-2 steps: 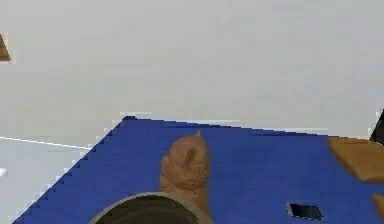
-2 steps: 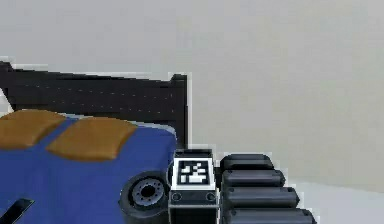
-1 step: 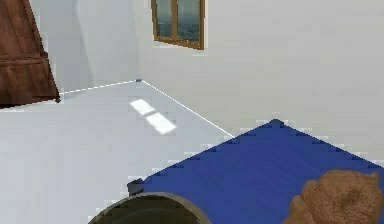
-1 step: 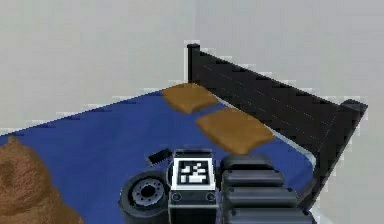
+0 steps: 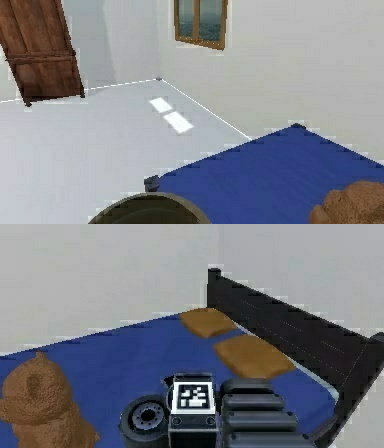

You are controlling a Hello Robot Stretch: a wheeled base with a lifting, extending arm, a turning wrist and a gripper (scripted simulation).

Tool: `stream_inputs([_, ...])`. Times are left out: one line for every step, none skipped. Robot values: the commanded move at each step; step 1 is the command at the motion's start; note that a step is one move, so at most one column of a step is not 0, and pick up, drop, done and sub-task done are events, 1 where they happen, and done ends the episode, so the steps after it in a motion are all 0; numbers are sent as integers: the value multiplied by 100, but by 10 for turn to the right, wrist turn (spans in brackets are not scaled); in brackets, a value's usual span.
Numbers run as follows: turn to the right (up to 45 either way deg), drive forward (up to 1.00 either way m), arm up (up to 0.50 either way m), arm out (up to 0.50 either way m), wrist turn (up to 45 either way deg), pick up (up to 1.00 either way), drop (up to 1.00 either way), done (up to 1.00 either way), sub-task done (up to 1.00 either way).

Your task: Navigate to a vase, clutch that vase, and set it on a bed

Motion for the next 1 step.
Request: stream_inputs([0,0,0,48,0,0,0,0,0])
